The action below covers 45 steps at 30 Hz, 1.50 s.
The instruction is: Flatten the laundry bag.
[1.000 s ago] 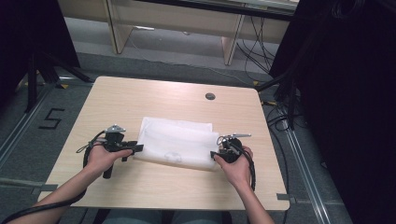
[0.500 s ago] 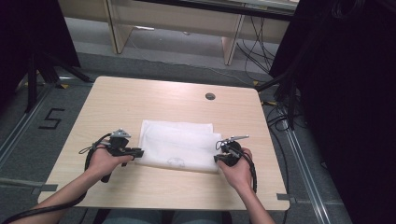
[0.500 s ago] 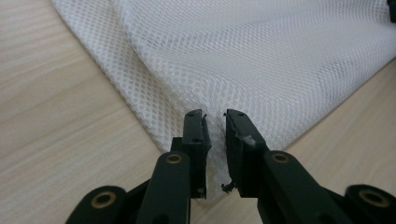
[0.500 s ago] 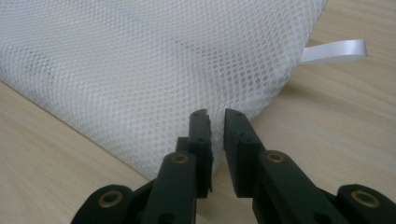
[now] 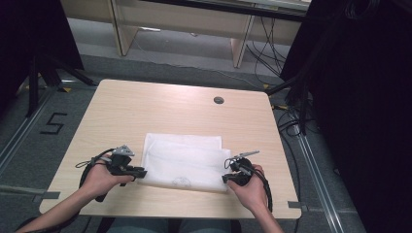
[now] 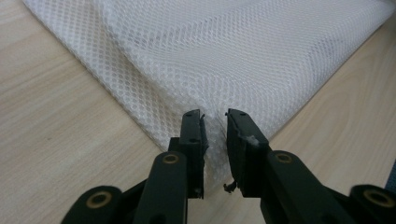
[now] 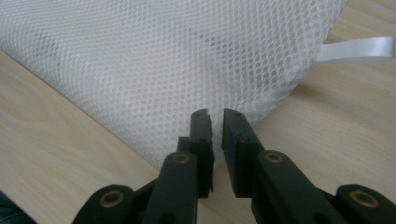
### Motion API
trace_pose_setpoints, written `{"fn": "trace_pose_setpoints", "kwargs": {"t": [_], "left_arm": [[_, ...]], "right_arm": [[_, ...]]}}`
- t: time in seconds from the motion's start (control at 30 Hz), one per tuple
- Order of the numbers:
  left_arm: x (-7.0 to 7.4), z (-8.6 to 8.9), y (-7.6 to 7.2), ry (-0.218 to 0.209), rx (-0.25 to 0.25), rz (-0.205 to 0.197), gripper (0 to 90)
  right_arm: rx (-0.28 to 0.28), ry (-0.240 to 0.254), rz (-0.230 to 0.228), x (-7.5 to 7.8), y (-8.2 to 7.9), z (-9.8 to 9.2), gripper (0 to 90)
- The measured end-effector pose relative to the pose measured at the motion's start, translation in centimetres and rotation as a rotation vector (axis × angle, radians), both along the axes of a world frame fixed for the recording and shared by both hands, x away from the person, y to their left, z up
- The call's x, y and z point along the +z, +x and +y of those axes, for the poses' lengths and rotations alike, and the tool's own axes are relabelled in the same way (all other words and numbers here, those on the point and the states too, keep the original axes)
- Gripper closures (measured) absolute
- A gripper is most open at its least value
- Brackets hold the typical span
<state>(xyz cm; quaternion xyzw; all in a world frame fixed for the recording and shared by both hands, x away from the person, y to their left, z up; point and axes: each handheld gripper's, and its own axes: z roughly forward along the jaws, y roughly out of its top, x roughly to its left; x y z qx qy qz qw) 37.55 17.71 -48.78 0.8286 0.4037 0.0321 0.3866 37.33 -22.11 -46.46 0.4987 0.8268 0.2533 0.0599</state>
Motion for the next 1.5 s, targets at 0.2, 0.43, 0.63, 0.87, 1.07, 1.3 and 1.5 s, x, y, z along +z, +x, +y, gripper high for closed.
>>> {"fn": "trace_pose_setpoints", "kwargs": {"t": [0.2, 0.43, 0.63, 0.87, 1.07, 1.3, 1.5], "left_arm": [[1.7, 0.3, 0.2, -0.084, 0.093, -0.121, 65.0], [1.7, -3.3, 0.5, -0.079, -0.045, -0.149, 62.9], [0.7, -6.5, 1.0, -0.041, -0.176, -0.097, 62.7], [-0.6, -8.2, 1.3, -0.018, -0.207, -0.053, 63.9], [-1.5, -8.4, 1.3, 0.008, -0.220, -0.045, 64.5], [-2.0, -8.6, 1.2, 0.007, -0.213, -0.036, 65.1], [-2.0, -8.6, 1.1, 0.022, -0.214, -0.054, 65.8]], "right_arm": [[-0.043, -0.003, -0.118, 1.5, 0.3, -0.6, 61.6], [-0.014, 0.051, -0.148, 2.3, 3.3, 0.5, 51.8], [0.034, 0.041, -0.131, 1.7, 6.3, 2.8, 49.0], [0.066, 0.013, -0.163, 0.2, 10.1, 5.0, 52.4], [0.077, -0.017, -0.157, -0.5, 11.7, 6.0, 54.7], [0.148, -0.053, -0.133, -1.8, 12.9, 7.2, 47.8], [0.187, -0.045, -0.122, -2.4, 12.7, 7.5, 46.0]]}}
